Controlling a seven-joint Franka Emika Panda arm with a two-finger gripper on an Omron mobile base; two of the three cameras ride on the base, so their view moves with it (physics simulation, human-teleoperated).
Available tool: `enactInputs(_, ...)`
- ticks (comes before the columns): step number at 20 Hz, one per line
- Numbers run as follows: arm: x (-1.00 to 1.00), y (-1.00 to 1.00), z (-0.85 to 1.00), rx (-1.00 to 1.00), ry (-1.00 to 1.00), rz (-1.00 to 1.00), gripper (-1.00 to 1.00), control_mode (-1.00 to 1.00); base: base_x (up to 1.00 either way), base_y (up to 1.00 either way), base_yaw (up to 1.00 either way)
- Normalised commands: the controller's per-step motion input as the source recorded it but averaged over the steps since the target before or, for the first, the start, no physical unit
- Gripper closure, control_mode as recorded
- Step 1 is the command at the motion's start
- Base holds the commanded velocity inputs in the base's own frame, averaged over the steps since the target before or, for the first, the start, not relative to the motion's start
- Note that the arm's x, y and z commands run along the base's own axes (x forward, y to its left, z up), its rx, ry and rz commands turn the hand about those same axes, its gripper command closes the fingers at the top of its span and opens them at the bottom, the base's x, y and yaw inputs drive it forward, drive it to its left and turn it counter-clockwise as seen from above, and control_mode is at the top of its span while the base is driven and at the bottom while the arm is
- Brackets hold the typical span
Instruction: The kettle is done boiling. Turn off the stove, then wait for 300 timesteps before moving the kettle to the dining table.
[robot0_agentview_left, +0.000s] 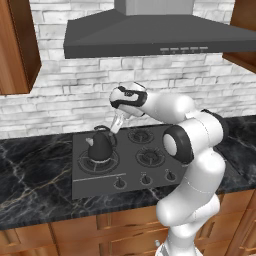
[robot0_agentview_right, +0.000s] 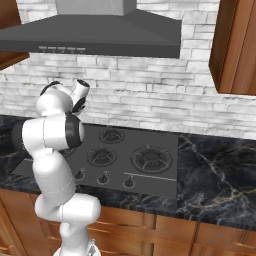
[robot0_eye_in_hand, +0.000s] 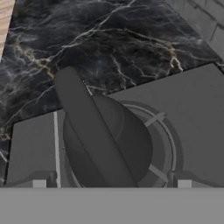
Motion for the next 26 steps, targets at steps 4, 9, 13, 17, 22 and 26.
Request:
enactInputs(4, 0.09, 0.04, -0.05, 0.0, 0.0, 0.05, -1.0, -1.0, 0.0, 0.0, 0.0)
enactInputs(9, 0.12, 0.0, -0.01, 0.0, 0.0, 0.05, -1.0, -1.0, 0.0, 0.0, 0.0)
enactInputs(13, 0.1, 0.0, -0.03, 0.0, 0.0, 0.05, -1.0, -1.0, 0.0, 0.0, 0.0)
enactInputs(17, 0.09, 0.0, -0.05, 0.0, 0.0, 0.05, -1.0, -1.0, 0.0, 0.0, 0.0)
enactInputs(22, 0.07, 0.01, -0.08, 0.0, 0.0, 0.05, -1.0, -1.0, 0.0, 0.0, 0.0)
enactInputs(26, 0.03, 0.02, -0.09, 0.0, 0.0, 0.05, -1.0, -1.0, 0.0, 0.0, 0.0)
